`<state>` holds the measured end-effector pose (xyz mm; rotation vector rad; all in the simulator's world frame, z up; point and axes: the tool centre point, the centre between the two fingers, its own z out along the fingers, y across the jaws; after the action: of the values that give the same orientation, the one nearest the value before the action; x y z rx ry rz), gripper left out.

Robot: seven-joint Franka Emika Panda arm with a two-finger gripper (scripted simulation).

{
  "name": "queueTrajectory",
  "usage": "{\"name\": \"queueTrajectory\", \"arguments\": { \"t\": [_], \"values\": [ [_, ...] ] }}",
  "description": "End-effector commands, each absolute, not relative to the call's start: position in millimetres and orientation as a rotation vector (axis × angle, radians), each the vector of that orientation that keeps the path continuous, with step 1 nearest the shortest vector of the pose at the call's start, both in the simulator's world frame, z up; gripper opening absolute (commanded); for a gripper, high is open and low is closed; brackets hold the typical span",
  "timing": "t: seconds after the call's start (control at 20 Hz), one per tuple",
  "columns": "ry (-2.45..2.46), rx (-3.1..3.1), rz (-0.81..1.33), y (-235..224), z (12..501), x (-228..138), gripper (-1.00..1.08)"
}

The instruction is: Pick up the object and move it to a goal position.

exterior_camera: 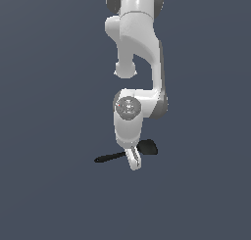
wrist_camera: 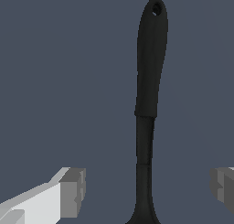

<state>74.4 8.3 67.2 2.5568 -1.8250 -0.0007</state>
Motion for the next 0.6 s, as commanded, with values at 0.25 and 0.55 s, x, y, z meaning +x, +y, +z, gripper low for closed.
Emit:
{"name": "queueTrajectory", "arguments": {
  "t": [0.25,0.55],
  "values": [
    [-1.827,2.556,-0.001,8.3,53.7,74.2,1.00],
    [-1.832,2.553,0.000,8.0,23.5,73.3,1.00]
  ]
}}
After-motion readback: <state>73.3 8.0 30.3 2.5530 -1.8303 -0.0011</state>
